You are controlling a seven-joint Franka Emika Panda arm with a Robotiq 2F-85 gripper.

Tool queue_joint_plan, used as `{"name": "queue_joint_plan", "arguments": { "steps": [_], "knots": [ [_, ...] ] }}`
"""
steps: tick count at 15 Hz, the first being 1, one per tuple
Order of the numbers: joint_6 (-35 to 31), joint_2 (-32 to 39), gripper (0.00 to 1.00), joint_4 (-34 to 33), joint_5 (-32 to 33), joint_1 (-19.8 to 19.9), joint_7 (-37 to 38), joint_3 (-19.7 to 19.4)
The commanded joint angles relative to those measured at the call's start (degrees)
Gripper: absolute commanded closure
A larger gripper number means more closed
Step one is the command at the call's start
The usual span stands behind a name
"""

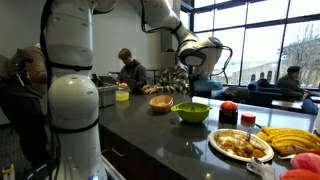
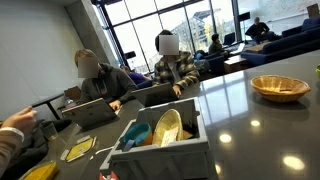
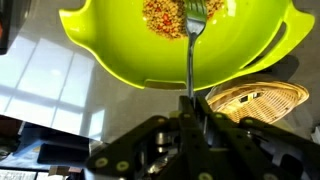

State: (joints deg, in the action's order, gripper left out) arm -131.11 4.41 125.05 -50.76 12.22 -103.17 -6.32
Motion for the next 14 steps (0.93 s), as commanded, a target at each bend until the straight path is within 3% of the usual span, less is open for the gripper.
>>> {"name": "queue_joint_plan", "arguments": {
  "steps": [1, 14],
  "knots": [
    [-1.8, 0.1, 0.97, 1.0, -1.1, -0.6, -1.0, -0.8],
    [-4.6, 4.1, 0.97, -0.8, 0.8, -3.3, -1.0, 0.9]
  ]
}}
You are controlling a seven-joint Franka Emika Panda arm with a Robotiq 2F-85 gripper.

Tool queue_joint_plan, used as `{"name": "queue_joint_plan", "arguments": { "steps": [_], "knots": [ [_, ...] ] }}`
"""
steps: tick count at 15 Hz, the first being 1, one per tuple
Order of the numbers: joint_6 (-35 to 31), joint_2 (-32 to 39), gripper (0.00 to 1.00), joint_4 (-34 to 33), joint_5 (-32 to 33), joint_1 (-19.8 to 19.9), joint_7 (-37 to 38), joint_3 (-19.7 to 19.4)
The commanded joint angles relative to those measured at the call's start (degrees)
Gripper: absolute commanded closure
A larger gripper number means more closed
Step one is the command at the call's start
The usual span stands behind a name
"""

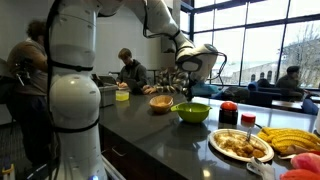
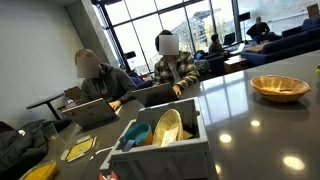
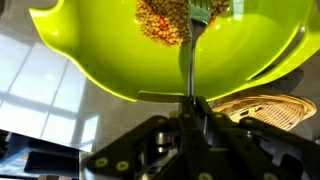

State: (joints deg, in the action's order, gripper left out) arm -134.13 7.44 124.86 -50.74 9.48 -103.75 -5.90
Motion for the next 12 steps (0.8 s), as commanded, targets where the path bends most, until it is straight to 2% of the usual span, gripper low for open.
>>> {"name": "queue_joint_plan", "arguments": {
  "steps": [1, 7, 12],
  "knots": [
    [-1.7, 0.8, 0.97, -0.6, 0.8, -0.9, -0.8, 0.9],
    [-1.4, 0.3, 0.97, -2.2, 1.0, -2.3, -3.0, 2.6],
    [-4.0, 2.1, 0.97, -5.0, 1.2, -1.7, -3.0, 2.1]
  ]
}}
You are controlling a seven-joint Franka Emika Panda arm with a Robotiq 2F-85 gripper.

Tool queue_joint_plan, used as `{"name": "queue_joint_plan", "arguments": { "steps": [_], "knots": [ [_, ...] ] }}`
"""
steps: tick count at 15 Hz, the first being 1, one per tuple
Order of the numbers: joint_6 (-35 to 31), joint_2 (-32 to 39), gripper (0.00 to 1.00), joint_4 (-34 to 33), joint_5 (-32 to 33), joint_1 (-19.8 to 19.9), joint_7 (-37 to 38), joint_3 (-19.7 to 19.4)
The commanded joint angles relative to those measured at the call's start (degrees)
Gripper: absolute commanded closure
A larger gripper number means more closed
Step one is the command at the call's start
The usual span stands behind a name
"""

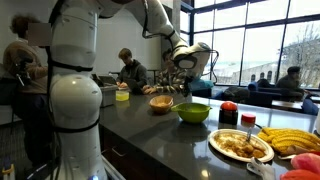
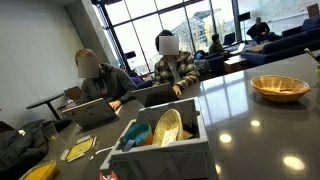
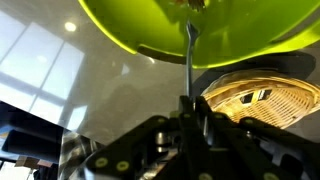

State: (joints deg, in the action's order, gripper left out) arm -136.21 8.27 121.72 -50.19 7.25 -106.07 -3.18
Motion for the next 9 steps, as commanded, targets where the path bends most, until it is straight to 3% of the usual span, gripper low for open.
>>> {"name": "queue_joint_plan", "arguments": {
  "steps": [1, 9],
  "knots": [
    [-2.5, 1.5, 0.97, -2.2, 0.7, 0.9, -0.4, -0.9],
    [-6.2, 2.8, 0.97, -1.8, 1.4, 3.5, 1.0, -2.6]
  ]
}}
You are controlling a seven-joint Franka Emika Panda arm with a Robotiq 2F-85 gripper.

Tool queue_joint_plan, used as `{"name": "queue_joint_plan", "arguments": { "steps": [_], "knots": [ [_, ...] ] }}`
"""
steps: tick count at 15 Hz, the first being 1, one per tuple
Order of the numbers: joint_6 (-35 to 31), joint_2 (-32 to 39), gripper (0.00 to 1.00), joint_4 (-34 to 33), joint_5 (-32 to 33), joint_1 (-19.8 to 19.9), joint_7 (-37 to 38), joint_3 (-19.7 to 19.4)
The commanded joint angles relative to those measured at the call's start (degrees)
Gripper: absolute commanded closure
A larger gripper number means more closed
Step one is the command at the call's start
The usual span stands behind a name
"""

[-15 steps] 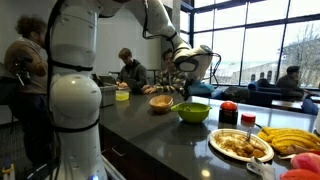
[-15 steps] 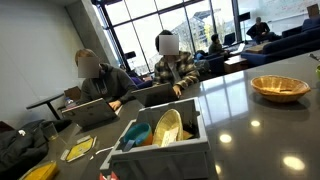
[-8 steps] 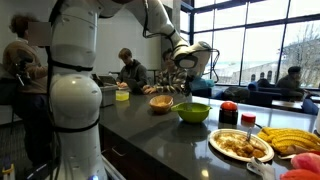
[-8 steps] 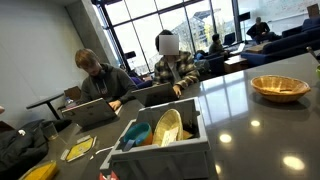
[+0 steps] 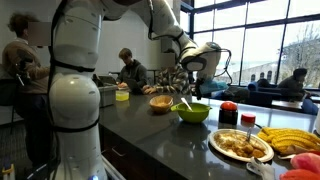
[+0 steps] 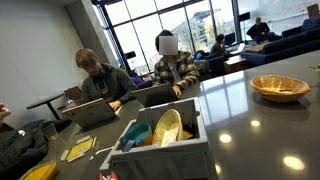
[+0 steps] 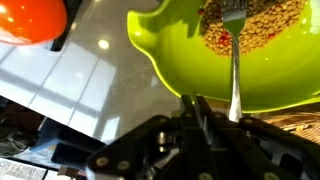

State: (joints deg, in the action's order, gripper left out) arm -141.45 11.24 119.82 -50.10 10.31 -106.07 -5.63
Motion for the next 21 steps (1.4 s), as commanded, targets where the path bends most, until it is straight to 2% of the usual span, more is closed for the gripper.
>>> {"name": "queue_joint_plan", "arguments": {
  "steps": [1, 2, 6, 7, 8, 11, 19, 21],
  "knots": [
    [-0.8, -0.7, 0.9, 0.5, 1.4, 0.5, 0.8, -0.1],
    [-0.6, -1.1, 0.97, 0.8, 1.2, 0.6, 0.5, 0.1],
    [-0.1, -2.5, 1.0, 1.2, 3.0, 0.1, 1.3, 0.3],
    [0.0, -2.6, 0.92, 0.8, 4.2, 0.0, 2.2, 0.2],
    [0.2, -2.7, 0.74, 0.4, 5.3, 0.0, 3.2, 0.0],
    [1.1, -2.8, 0.58, -1.4, 9.1, 0.1, 5.8, 0.0],
    [9.8, -0.8, 0.02, -9.8, 20.9, -0.4, 11.3, 1.0],
    [12.1, 0.4, 0.0, -11.6, 23.8, -0.6, 12.9, 1.4]
  ]
}}
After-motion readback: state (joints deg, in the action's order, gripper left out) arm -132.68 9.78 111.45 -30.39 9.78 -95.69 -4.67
